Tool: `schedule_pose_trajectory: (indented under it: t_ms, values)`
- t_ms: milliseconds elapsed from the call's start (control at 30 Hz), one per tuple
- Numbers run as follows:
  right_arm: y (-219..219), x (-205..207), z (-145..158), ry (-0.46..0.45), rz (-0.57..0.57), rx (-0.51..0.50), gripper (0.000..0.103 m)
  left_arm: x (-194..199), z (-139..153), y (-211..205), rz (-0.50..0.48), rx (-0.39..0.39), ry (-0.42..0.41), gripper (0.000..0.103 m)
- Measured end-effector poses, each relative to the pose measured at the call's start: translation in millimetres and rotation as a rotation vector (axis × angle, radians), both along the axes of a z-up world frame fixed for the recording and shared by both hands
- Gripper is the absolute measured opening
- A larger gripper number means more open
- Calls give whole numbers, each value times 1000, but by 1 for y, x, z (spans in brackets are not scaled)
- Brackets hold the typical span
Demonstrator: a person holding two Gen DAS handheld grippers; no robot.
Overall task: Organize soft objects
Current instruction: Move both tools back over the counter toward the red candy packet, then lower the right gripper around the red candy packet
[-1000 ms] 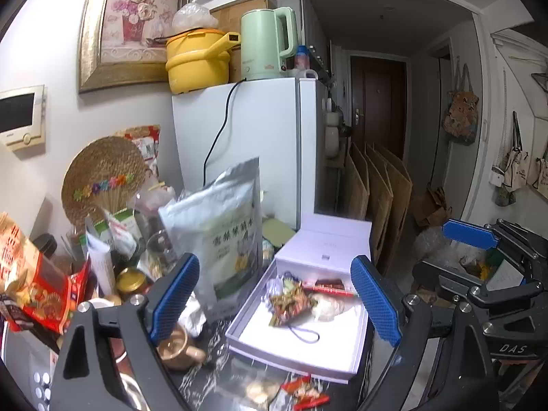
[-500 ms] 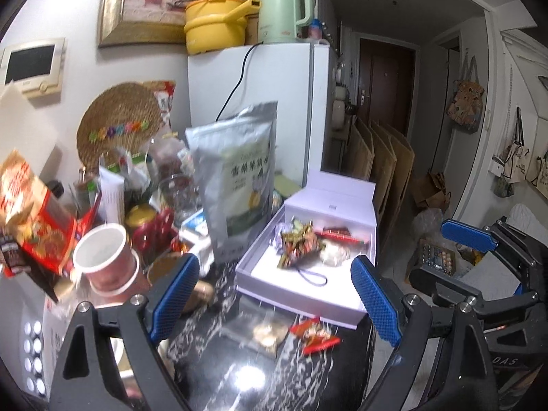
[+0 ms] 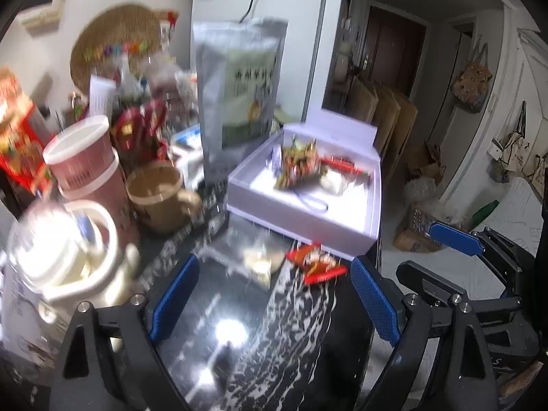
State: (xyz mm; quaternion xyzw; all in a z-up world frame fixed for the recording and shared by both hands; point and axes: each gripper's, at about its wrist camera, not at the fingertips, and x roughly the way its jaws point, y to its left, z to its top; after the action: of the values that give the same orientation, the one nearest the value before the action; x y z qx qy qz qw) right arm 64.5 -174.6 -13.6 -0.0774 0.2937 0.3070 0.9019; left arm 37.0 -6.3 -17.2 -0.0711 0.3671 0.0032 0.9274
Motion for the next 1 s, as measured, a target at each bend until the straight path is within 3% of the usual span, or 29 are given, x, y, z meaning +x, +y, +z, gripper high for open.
schedule_pose_trajectory:
  t_ms: [267, 533, 733, 900, 1000]
  values:
    - [-1, 8, -46, 129, -25, 8, 71, 1, -37, 8, 19, -17, 57, 91]
    - [12, 30, -75, 181, -20, -5, 71, 3, -65, 19, 41, -24, 106, 91]
    - [29, 55, -86, 222, 15, 3, 71, 9, -74, 27, 69, 8, 123, 91]
    - [48, 72, -89, 184, 19, -46, 71, 16, -76, 31, 67, 8, 130, 91]
    - [50, 83, -98, 237, 25, -31, 67, 21, -74, 31, 62, -1, 119, 91]
